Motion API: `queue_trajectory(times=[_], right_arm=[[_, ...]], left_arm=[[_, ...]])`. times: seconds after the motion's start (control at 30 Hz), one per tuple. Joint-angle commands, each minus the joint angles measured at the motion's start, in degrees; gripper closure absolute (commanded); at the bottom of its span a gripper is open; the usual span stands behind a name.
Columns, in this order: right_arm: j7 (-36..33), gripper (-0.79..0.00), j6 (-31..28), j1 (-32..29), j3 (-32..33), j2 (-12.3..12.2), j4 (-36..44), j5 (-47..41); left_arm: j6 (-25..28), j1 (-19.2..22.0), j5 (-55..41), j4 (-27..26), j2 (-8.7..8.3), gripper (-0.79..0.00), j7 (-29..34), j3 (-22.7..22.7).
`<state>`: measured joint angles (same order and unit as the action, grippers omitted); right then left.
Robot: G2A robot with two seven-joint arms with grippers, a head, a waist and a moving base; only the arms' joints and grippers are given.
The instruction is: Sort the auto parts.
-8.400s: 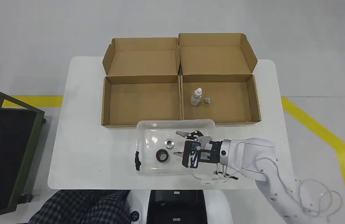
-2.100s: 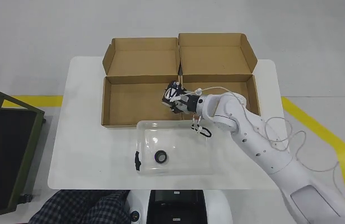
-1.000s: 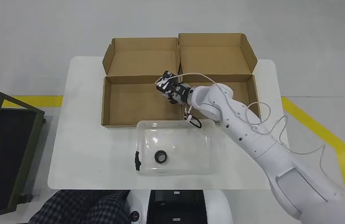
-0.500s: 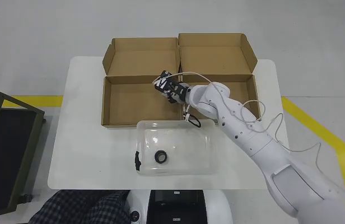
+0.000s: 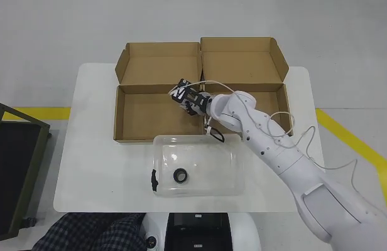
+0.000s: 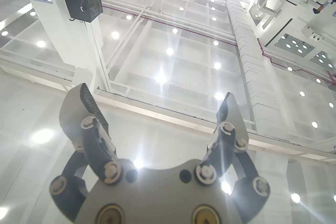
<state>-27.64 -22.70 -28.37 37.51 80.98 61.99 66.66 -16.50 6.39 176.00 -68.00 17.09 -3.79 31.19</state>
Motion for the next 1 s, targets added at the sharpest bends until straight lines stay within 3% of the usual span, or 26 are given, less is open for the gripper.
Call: queue_trajectory(times=[0.0, 0.13, 0.47, 0.67, 0.97], right_arm=[[0.3, -0.388, -0.4, -0.5, 0.8, -0.3, 1.8, 0.3], [0.3, -0.486, -2.6, -2.4, 3.4, -1.4, 7.6, 1.1], [-3.9, -0.489, -9.7, -13.1, 11.9, -5.4, 27.8, 3.3], [-4.3, -0.443, -15.9, -21.2, 16.5, -7.6, 38.6, 4.7], [-2.3, -0.529, -23.5, -33.1, 20.8, -10.3, 47.9, 8.0]], left_arm=[[0.0, 0.0, 0.0, 0.0, 0.0, -0.785, 0.0, 0.0], [0.0, 0.0, 0.0, 0.0, 0.0, -0.785, 0.0, 0.0], [0.0, 0.0, 0.0, 0.0, 0.0, -0.785, 0.0, 0.0], [0.0, 0.0, 0.0, 0.0, 0.0, -0.785, 0.0, 0.0], [0.0, 0.0, 0.0, 0.0, 0.0, -0.785, 0.0, 0.0]])
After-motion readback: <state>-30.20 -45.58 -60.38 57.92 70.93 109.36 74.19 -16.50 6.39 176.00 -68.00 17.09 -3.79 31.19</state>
